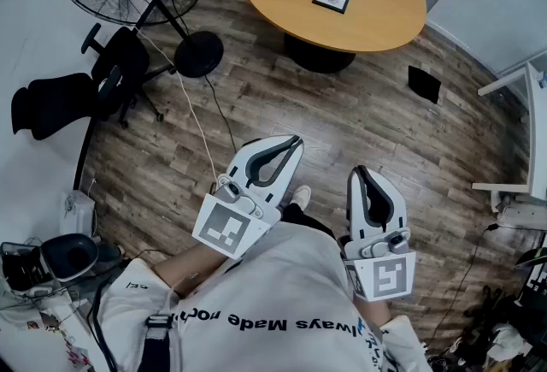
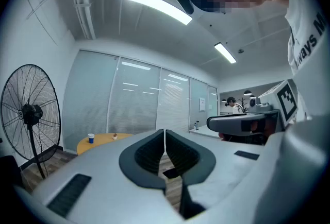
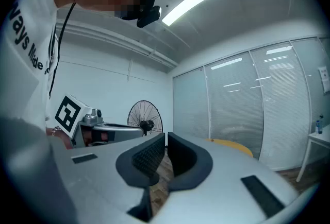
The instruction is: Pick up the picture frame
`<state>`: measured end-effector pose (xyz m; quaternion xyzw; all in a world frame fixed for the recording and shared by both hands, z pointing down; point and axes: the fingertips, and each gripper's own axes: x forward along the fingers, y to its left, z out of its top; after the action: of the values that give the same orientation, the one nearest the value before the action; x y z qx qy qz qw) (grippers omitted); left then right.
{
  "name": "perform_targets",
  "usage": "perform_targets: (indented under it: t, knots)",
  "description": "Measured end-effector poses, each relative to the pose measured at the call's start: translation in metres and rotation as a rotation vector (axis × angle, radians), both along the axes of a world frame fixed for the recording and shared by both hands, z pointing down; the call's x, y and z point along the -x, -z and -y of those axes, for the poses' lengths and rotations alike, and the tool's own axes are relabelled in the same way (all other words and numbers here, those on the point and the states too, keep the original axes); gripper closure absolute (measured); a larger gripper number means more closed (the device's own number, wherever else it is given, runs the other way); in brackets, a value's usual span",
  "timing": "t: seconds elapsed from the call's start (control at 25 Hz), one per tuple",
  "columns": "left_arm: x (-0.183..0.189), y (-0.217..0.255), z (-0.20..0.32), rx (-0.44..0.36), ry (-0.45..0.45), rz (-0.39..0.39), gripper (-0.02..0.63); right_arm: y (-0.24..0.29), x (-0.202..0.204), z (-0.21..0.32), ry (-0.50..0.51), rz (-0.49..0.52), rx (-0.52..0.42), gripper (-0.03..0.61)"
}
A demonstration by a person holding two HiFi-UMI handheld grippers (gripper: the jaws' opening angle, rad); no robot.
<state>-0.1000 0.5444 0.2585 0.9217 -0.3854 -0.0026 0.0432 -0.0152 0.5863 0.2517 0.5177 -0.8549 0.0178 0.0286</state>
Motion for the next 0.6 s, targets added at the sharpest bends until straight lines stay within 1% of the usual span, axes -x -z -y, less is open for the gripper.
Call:
perform_targets:
  t: [0.16, 0.32, 0.6]
  knots:
    - [-0.002, 0.001, -0.018, 0.011, -0.005, 0.0, 0.58, 0.006, -0.001, -0.015, -0.004, -0.003, -0.009, 0.537]
    - [-0.008, 0.001, -0.025, 0.011, -0.012, -0.003, 0.58, 0.011, -0.008, -0.02, -0.023, 0.012, -0.033, 0.537]
    - [-0.028, 0.002, -0.005, 0.006, 0.001, -0.004, 0.58, 0.01, -0.035, -0.001, -0.021, 0.018, -0.038, 0.537]
